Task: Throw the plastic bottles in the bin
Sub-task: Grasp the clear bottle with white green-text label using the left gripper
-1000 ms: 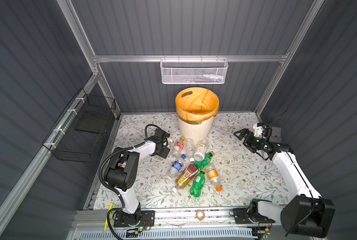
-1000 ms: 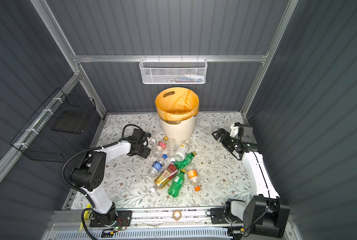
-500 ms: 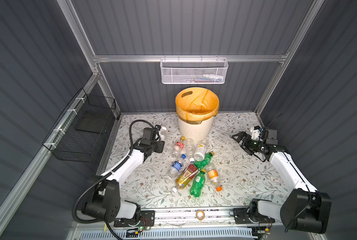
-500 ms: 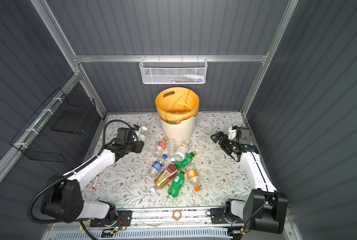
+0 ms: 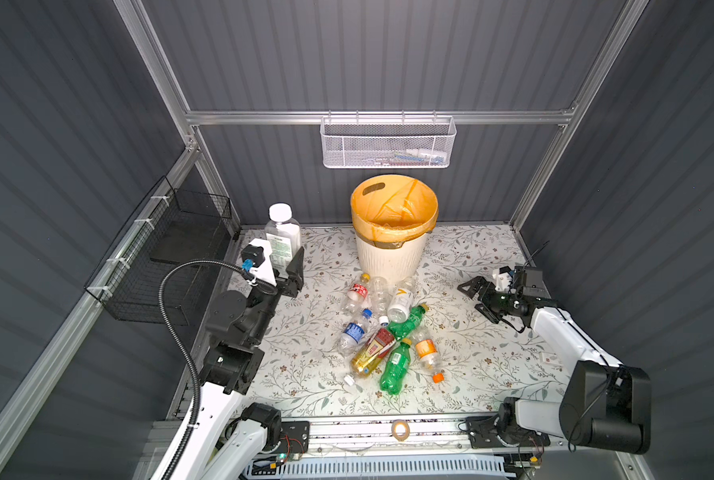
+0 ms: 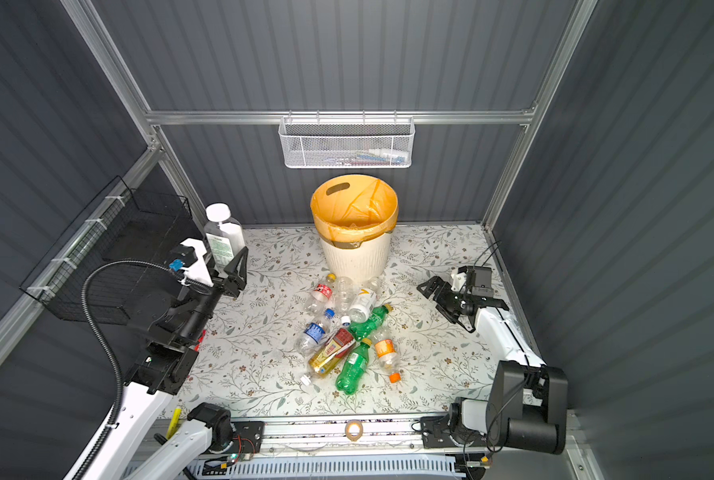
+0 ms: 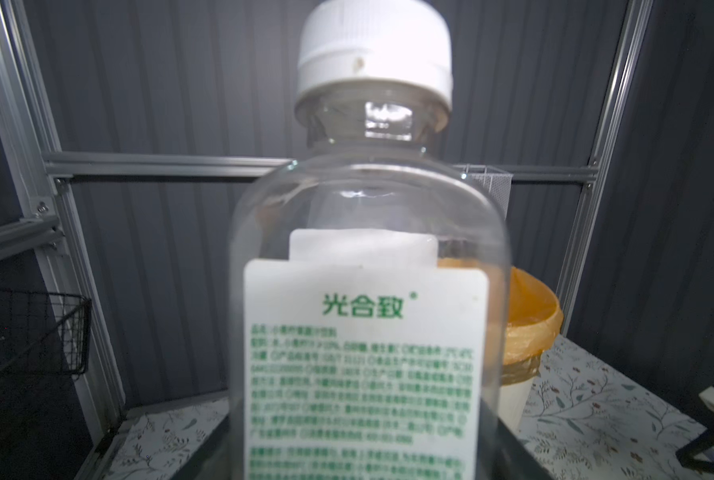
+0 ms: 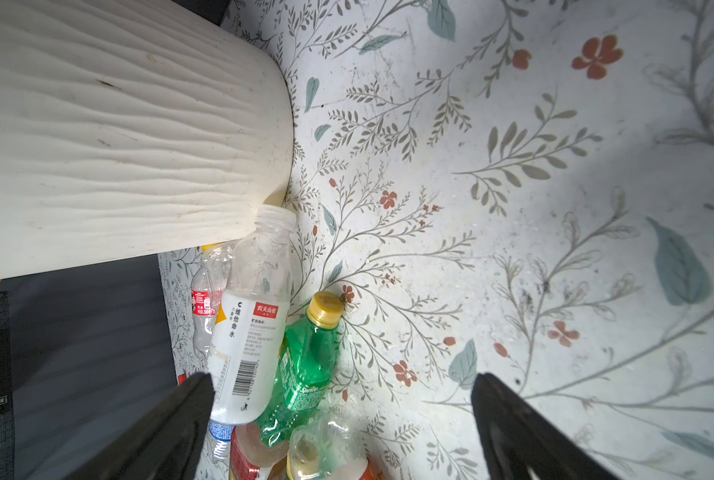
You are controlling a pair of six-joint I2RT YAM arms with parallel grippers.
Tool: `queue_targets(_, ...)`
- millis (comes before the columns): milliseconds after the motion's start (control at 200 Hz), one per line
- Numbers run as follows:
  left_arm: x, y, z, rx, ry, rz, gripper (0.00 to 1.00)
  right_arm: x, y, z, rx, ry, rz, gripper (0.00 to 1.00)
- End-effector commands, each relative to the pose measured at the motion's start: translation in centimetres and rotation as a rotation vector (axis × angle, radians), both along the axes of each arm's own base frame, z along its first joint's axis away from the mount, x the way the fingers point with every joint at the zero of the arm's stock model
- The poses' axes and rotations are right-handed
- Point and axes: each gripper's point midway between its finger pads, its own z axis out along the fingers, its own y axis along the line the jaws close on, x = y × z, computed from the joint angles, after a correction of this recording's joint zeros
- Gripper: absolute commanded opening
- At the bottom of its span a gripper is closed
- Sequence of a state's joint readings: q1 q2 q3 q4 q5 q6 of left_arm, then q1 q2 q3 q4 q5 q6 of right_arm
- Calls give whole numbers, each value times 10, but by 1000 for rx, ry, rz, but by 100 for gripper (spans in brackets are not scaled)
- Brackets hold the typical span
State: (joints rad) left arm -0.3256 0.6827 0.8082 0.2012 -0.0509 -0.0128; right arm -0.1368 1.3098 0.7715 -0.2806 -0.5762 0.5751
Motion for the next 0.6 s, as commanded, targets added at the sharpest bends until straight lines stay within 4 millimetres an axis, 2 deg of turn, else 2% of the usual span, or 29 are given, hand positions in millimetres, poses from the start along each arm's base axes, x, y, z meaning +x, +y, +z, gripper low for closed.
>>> queue_targets(0,-23,1,59,-57,-180,-39,64,1,3,-3,6,-4,10,99)
queue_targets(70,-23,-9,85,-60,-229,-93,65,2,3,-2,4,-8,11,99)
queue_targets(155,-7,-30,114,-79,-259,-190,65,4,5,0,10,-20,11,99)
queue_targets(220,22,-58,131,-107,-221,-316,65,5,8,2,18,-28,11,99)
queue_targets(270,58,-84,134,-154,-114,-425,64,6,12,3,23,-32,16,99)
queue_targets(275,66,-88,128,-158,-84,-431,63,6,12,4,23,-33,17,99)
queue_targets(295,73,-102,140,-159,-62,-508,63,6,13,4,23,-34,18,99)
queue_targets(305,79,-110,139,-162,-37,-542,63,6,15,5,24,-35,20,99)
queue_targets(315,88,-120,131,-157,6,-573,64,6,15,5,23,-37,21,99)
queue_targets(325,91,-127,136,-155,12,-606,64,6,16,6,23,-37,22,99)
queue_targets(340,99,-139,132,-148,59,-645,66,6,18,6,22,-38,27,99)
queue_targets(360,109,-155,127,-129,112,-681,71,5,20,7,21,-40,30,99)
queue_targets(385,123,-172,108,-90,212,-694,78,4,23,8,22,-43,39,99)
queue_targets(405,127,-182,107,-56,233,-699,84,4,26,9,21,-47,48,99)
queue_targets(430,135,-191,94,-23,280,-682,93,2,29,10,16,-49,59,99)
queue_targets(450,140,-192,91,-9,296,-657,99,0,30,11,10,-51,65,99)
queue_targets(515,149,-183,93,-20,281,-577,100,-5,33,11,-13,-52,81,99)
queue_targets(595,147,-156,112,-31,202,-431,100,-9,32,10,-31,-46,90,99)
